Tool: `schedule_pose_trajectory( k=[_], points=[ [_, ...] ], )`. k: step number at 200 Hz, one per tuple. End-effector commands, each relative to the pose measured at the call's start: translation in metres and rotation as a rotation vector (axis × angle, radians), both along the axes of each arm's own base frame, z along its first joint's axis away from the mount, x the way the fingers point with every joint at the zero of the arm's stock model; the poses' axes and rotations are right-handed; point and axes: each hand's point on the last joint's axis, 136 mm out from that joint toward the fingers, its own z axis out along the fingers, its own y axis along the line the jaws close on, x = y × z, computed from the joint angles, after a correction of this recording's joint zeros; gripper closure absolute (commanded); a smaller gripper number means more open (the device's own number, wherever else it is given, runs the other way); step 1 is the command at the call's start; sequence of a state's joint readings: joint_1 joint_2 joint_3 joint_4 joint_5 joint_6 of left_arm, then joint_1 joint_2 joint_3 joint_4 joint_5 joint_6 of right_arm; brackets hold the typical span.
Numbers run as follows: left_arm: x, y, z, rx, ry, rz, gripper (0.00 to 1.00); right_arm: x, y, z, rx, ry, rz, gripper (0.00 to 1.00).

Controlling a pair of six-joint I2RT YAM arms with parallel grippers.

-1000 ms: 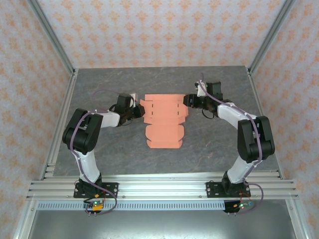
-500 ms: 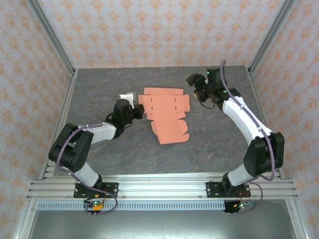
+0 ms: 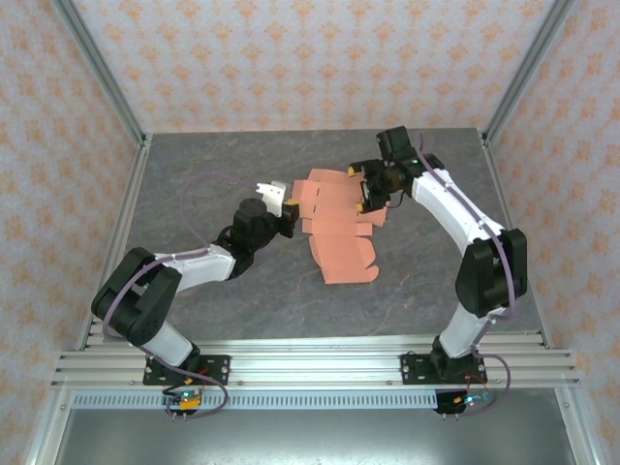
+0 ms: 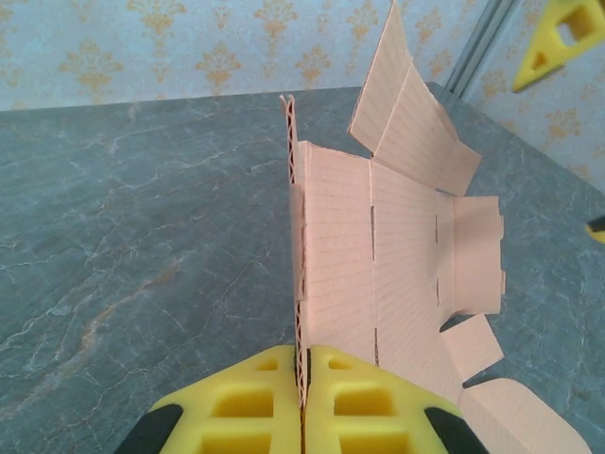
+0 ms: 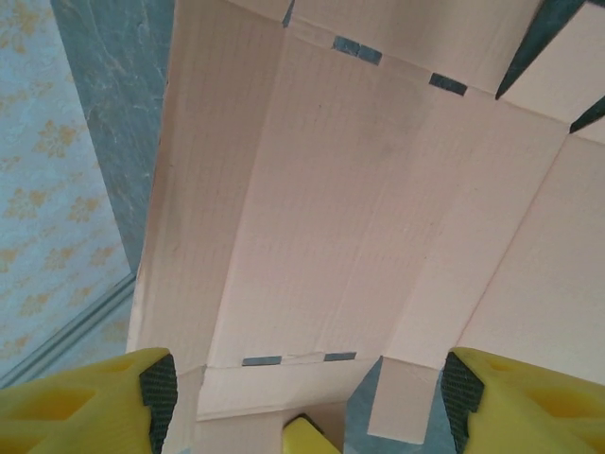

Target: Fold the paper box

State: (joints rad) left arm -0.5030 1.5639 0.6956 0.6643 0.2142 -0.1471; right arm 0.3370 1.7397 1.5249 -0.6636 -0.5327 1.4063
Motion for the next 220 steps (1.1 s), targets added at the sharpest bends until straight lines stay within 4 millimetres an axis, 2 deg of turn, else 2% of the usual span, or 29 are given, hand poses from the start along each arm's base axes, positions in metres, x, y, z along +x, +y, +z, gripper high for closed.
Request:
schedule_pose_trajectory(
  k=[1, 37, 68, 93, 131, 161, 178, 198, 220],
  points=[
    [-0.003, 0.002, 0.014, 0.023, -0.078, 0.005, 1.00, 0.015, 0.009, 0.003, 0.062, 0.020, -0.034, 0.24],
    [-0.007, 0.002, 0.012, 0.060, -0.089, 0.006, 1.00, 0.036, 0.017, 0.001, 0.061, 0.019, -0.029, 0.25],
    [-0.008, 0.005, 0.019, 0.055, -0.110, 0.018, 1.00, 0.043, 0.020, -0.009, 0.053, 0.031, -0.039, 0.29],
    [-0.008, 0.011, 0.016, 0.062, -0.112, 0.051, 1.00, 0.045, 0.025, -0.014, 0.058, 0.041, -0.014, 0.33],
    [-0.008, 0.018, 0.013, 0.051, -0.115, 0.090, 1.00, 0.046, 0.029, -0.019, 0.072, 0.032, -0.001, 0.55],
    [-0.007, 0.020, 0.008, 0.058, -0.099, 0.101, 1.00, 0.047, 0.029, -0.019, 0.062, 0.007, 0.005, 0.66],
    [-0.007, 0.024, 0.004, 0.041, -0.082, 0.130, 1.00, 0.048, 0.030, -0.018, 0.074, -0.011, 0.010, 0.80],
    [-0.009, 0.024, -0.001, 0.027, -0.052, 0.131, 0.78, 0.053, 0.032, -0.016, 0.095, -0.063, 0.013, 0.89],
    [-0.011, 0.036, -0.016, 0.021, -0.011, 0.192, 0.75, 0.056, 0.037, -0.015, 0.122, -0.107, 0.034, 0.94]
  ],
)
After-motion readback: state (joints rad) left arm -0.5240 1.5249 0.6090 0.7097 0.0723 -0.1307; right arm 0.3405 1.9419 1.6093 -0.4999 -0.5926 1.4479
